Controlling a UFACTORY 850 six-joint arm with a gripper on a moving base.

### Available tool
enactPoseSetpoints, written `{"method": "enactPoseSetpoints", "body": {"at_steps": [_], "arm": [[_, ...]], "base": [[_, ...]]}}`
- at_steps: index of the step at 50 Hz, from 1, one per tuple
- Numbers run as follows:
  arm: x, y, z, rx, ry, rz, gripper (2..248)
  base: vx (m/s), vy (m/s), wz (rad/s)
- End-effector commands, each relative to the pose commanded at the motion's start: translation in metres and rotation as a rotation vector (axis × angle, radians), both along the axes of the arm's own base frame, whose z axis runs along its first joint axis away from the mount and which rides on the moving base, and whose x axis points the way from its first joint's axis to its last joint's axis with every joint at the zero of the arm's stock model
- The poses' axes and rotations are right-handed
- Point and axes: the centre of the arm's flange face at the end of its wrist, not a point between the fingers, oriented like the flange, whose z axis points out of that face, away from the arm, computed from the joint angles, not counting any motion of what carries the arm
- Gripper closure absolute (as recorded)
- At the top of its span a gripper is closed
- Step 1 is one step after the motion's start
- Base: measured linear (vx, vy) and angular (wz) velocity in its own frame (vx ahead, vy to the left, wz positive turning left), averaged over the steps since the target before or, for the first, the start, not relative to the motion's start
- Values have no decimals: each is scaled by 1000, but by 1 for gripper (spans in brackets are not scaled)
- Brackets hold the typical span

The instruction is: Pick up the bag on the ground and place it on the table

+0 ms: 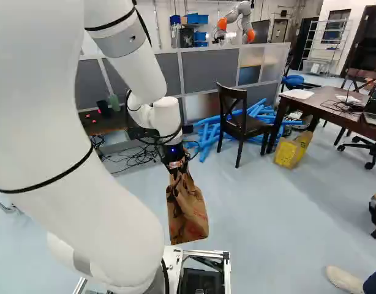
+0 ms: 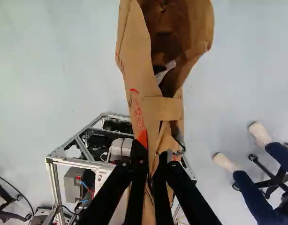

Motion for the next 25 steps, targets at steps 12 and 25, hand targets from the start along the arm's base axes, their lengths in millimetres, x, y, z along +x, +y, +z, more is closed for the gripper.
{"method": "enactPoseSetpoints", "body": {"at_steps": [12, 25], "arm": [[8, 5, 19, 1, 7, 18, 229], [21, 8, 40, -2, -22, 28, 229]], "base": [[0, 0, 0], [0, 0, 0]]}}
